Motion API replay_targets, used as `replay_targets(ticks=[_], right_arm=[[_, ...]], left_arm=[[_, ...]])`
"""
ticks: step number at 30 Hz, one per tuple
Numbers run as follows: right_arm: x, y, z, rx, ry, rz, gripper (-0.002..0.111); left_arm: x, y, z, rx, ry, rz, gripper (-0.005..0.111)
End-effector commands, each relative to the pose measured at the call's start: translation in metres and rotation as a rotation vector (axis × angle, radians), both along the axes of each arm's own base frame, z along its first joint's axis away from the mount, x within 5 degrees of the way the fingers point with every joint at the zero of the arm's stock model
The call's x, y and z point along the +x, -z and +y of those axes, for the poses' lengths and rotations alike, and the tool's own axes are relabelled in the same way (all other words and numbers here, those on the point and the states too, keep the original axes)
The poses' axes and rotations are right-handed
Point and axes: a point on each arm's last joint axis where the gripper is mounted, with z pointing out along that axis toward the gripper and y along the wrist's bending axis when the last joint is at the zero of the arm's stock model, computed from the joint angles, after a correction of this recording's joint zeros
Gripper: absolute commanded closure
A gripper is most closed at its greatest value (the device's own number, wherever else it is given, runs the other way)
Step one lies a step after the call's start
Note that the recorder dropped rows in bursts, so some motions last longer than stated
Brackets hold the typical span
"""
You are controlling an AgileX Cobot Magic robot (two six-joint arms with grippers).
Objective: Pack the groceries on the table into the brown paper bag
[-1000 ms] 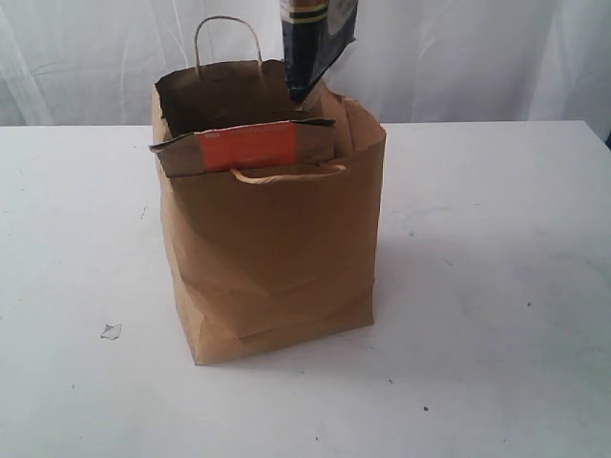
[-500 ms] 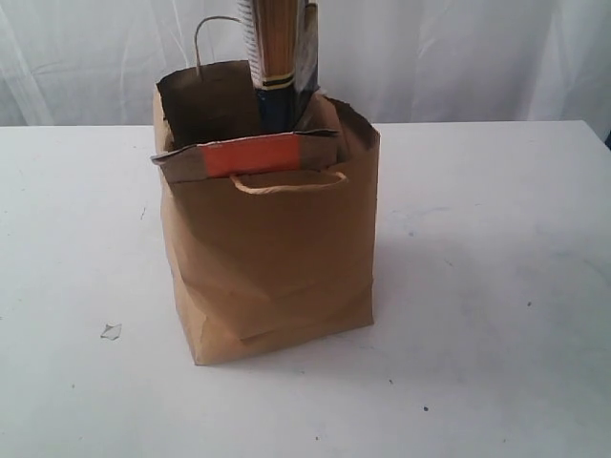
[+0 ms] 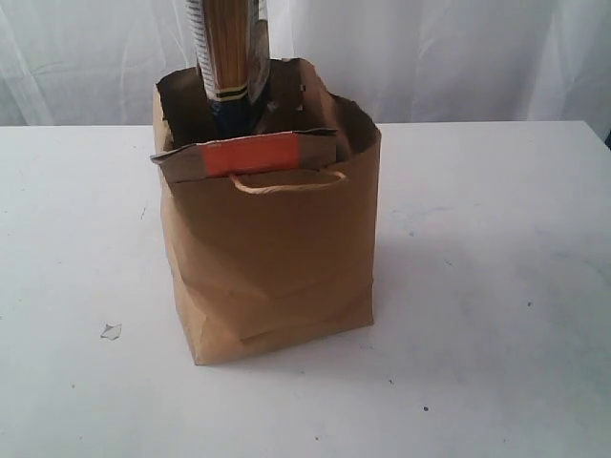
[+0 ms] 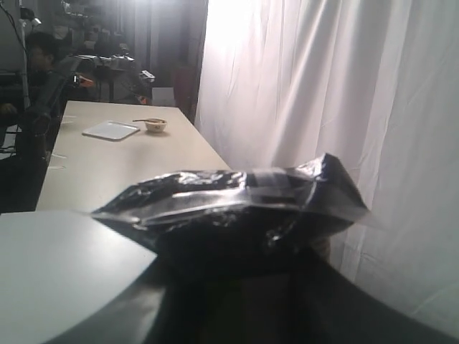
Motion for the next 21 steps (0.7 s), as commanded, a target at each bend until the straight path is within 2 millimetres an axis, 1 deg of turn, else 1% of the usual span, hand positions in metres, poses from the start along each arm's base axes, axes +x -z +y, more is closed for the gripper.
replay_targets(ticks=[1, 10, 14, 18, 21], right_arm=[[0.003, -0.005, 0.001, 0.064, -0.007, 0.008, 0.108], [0.022, 0.02, 0.011, 0.027, -0.03, 0.068, 0.108], [0.022, 0.028, 0.011, -0.056, -0.02, 0.071, 0.108], [0.018, 0.049, 0.011, -0.1, -0.053, 0.172, 0.108], [0.012, 0.055, 0.005, -0.132, 0.0, 0.176, 0.108]], left_arm=[[0.0, 0.001, 0.0, -0.004, -0.003, 0.0, 0.107], [0.0, 0.001, 0.0, -0.004, -0.003, 0.0, 0.107], [0.0, 0.001, 0.0, -0.004, -0.003, 0.0, 0.107], [0.0, 0.001, 0.0, -0.004, -0.003, 0.0, 0.107], [0.0, 0.001, 0.0, -0.004, -0.003, 0.0, 0.107]])
